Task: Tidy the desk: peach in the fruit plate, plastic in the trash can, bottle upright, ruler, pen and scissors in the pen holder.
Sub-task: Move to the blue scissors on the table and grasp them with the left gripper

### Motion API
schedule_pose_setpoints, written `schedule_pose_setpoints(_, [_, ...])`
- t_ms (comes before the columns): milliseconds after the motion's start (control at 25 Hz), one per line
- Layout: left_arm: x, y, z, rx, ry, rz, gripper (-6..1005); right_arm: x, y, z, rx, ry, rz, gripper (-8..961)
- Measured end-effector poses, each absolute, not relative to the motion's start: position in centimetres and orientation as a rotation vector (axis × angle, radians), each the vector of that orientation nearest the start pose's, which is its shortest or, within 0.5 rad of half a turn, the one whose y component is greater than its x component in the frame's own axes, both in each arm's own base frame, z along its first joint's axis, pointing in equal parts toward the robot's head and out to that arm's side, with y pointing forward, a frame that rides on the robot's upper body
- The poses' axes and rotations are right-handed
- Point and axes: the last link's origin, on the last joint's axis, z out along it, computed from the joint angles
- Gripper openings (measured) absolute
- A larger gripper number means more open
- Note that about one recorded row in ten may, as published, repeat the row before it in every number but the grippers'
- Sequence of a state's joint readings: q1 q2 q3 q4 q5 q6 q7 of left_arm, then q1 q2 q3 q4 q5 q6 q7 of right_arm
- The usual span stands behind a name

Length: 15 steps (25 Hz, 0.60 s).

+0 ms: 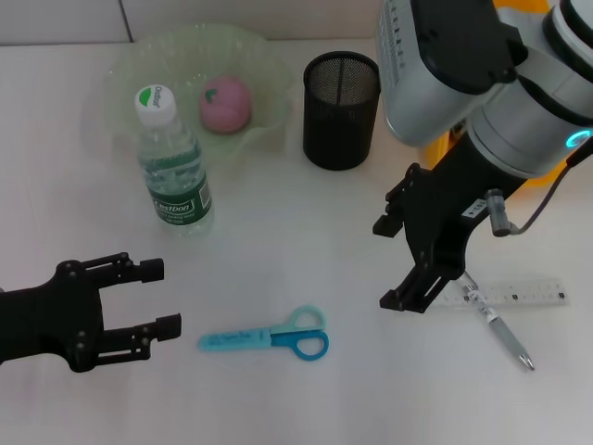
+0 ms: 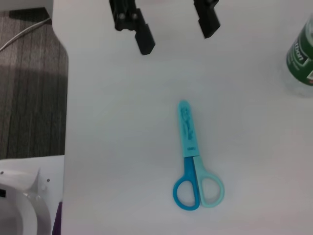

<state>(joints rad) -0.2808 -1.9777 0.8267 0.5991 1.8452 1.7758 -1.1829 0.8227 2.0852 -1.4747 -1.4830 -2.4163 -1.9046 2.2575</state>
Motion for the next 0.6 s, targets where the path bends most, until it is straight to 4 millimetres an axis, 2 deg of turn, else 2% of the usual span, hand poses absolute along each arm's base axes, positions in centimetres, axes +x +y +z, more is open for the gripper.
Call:
schedule_pose_setpoints(160, [-31.4, 24.6, 2.6, -2.838, -0.586, -0.749, 769, 8.2, 32.1, -0.8, -3.089, 0.112, -0.649, 840])
schedule_pose_setpoints(280, [-30.9, 25.1, 2.9, -2.87, -0.597, -0.701, 769, 10.1, 32.0, -0.2, -3.098, 0.216, -0.577, 840])
schedule_pose_setpoints(320, [-29.1, 26.5, 3.9, -2.955, -0.627, -0.557, 769, 10.6, 31.9, -0.1, -3.108, 0.243, -0.544, 840])
schedule_pose_setpoints(360, [-29.1, 26.5, 3.9, -2.955, -0.627, -0.557, 769, 11.3, 31.8, 0.2, -3.124, 0.277, -0.49, 840])
schedule_pose_setpoints(400, [-27.7, 27.3, 4.4, -2.992, -0.628, -0.471, 769, 12.1, 31.4, 0.4, -3.141, 0.313, -0.437, 840])
schedule_pose_setpoints(440, [-27.7, 27.3, 4.4, -2.992, -0.628, -0.471, 769, 12.1, 31.4, 0.4, -3.141, 0.313, -0.437, 840])
schedule_pose_setpoints(480, [-26.4, 28.1, 4.8, -3.015, -0.615, -0.376, 769, 13.7, 30.8, 1.1, -3.164, 0.369, -0.318, 840])
schedule_pose_setpoints(520, [-25.9, 28.4, 4.9, -3.023, -0.614, -0.328, 768, 13.7, 30.8, 1.1, -3.164, 0.369, -0.318, 840])
schedule_pose_setpoints(560, [-25.9, 28.4, 4.9, -3.023, -0.614, -0.328, 768, 14.6, 30.4, 1.5, -3.169, 0.399, -0.263, 840])
schedule_pose_setpoints(600, [-24.6, 29.1, 5.2, -3.037, -0.605, -0.219, 768, 15.7, 29.9, 2.0, -3.168, 0.435, -0.212, 840])
